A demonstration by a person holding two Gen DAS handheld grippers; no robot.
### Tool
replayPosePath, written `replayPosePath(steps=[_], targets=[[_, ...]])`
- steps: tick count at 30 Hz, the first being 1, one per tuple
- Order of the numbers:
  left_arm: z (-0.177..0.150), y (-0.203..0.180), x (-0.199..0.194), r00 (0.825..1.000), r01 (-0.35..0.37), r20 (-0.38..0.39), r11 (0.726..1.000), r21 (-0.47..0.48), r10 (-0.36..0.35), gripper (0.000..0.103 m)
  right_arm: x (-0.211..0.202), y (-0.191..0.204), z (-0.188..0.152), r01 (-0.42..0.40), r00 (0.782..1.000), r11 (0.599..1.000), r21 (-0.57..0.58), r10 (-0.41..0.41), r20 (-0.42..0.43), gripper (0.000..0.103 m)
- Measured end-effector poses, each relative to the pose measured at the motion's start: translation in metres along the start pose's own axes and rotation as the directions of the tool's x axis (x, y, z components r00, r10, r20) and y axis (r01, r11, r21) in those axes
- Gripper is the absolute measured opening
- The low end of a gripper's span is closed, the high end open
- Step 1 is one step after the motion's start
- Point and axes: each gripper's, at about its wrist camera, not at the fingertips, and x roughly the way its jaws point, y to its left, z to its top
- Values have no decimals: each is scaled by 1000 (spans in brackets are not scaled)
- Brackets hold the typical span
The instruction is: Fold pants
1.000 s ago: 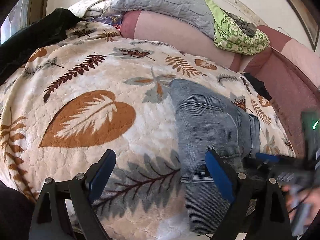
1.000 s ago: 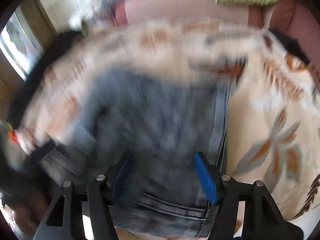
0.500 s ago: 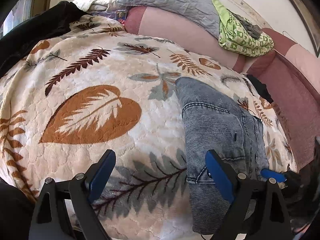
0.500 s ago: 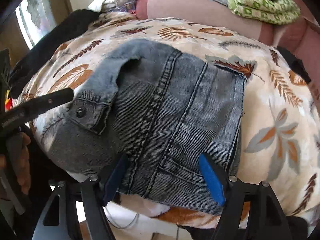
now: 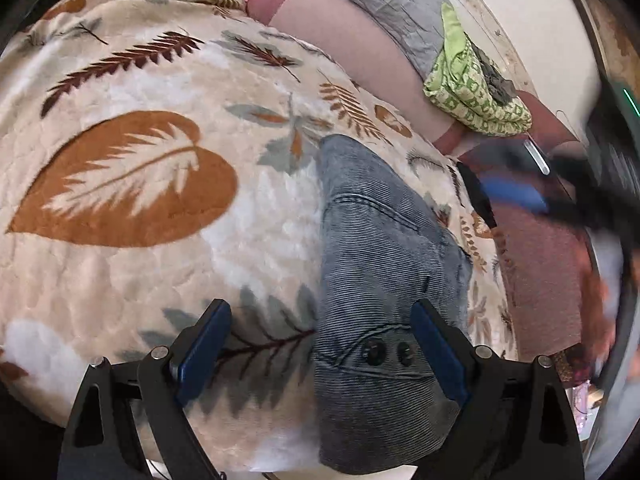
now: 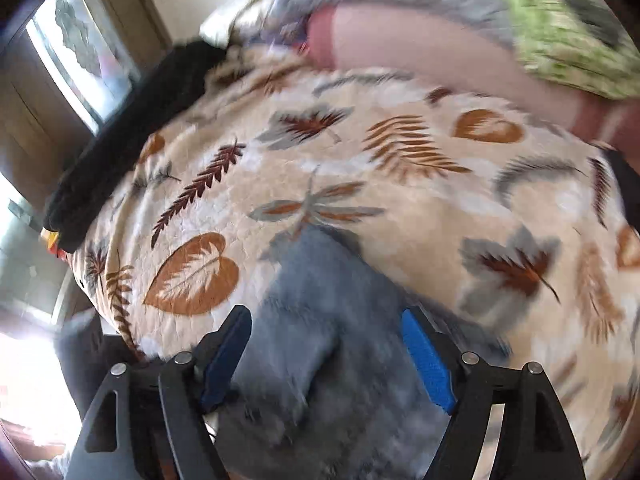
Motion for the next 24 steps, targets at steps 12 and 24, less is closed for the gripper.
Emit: replayPosePath(steps=[12, 24], targets=[[-10, -34, 32, 993, 58, -108, 994, 97, -47, 69, 133, 36, 44, 126, 897, 969, -210, -202, -392, 17], [-25, -57, 30, 998, -25, -49, 975, 221, 37, 77, 78, -27, 31, 92, 992, 988, 122, -80, -100, 35]])
